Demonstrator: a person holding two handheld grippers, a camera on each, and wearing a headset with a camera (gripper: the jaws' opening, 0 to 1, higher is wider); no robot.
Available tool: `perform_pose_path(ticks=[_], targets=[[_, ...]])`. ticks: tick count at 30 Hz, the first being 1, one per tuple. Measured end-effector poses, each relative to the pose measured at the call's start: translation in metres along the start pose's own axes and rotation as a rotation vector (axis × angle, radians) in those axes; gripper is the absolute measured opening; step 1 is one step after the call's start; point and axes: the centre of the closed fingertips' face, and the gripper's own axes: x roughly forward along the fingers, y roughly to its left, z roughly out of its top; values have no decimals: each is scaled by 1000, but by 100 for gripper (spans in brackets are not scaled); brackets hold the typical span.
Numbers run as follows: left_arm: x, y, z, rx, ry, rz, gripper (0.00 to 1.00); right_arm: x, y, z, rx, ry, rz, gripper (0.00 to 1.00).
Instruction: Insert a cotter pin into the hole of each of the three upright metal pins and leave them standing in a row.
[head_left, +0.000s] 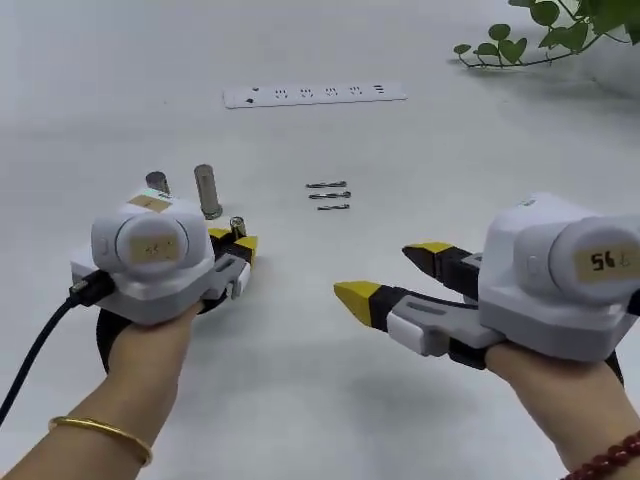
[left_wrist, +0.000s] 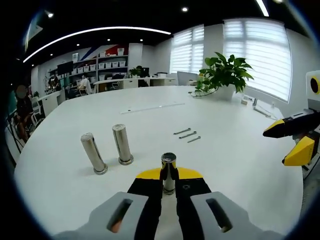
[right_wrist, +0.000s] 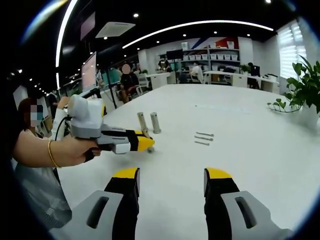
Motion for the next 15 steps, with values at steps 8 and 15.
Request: perform_pose_path(ticks=[8, 15], targets=[[2, -2, -2, 24, -3, 0, 6, -1, -1, -2, -2, 7, -3, 47], [2, -2, -2, 52, -10, 11, 6, 0, -4, -4, 0, 19, 1, 45]])
